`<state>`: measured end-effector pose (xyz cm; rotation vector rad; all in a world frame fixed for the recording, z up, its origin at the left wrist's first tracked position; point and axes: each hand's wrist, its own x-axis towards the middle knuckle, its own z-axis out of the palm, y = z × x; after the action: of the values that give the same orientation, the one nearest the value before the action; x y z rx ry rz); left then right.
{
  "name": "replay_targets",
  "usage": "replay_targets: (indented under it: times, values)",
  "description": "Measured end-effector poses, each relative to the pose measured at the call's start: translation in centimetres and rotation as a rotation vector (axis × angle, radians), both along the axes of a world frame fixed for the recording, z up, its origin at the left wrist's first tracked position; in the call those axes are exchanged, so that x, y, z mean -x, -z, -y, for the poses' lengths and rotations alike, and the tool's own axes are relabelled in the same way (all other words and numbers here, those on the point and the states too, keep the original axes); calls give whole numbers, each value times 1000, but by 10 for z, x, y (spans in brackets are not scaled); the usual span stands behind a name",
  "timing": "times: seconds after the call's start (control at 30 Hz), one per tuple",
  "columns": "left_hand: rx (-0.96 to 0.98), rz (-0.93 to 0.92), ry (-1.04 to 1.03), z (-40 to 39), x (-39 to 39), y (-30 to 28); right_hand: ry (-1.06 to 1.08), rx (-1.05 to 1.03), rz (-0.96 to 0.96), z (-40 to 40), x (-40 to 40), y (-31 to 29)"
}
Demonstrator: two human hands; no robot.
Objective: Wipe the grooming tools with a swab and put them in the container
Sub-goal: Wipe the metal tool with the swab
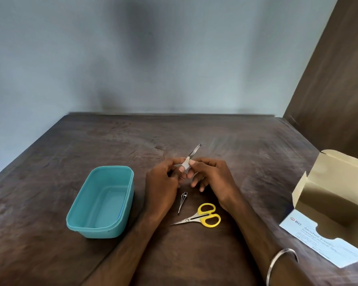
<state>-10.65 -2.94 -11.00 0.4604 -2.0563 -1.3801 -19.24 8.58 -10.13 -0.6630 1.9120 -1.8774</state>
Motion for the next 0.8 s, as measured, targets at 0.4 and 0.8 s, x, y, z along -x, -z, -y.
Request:
replay_targets:
  times: [0.4,0.8]
  values:
    - [-131,-46,58,2,2,3,41,-39,-106,2,2,7]
    - [-591,-32,206,10,-2,-5,57,-15,-156,4,0,7]
